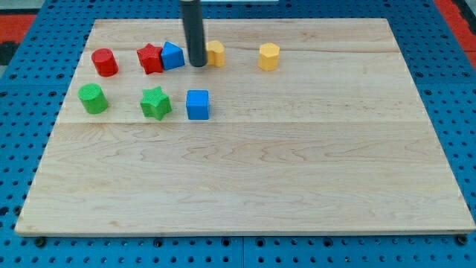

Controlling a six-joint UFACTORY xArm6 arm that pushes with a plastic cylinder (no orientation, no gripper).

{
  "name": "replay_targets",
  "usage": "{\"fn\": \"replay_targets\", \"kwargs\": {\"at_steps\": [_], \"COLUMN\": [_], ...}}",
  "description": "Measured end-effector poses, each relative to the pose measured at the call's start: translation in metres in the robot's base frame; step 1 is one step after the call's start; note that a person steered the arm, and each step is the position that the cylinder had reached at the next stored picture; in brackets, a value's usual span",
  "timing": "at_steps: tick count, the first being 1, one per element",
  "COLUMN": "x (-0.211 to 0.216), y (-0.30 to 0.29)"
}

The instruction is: Form a group of blue blocks and red blocks

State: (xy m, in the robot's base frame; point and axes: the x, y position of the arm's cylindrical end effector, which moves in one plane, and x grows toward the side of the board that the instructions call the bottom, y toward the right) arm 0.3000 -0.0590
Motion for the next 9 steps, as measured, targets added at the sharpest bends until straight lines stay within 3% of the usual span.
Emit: {"fn": "replay_targets", "kwargs": {"at_steps": [1,2,3,4,5,6,7,9], "x": [-0.015,-0.011,-0.011,0.007,0.033,0.095,0.124,0.119], "y": [0.002,-0.067,-0.098,-0.043,0.050,0.113,0.066,-0.027]}}
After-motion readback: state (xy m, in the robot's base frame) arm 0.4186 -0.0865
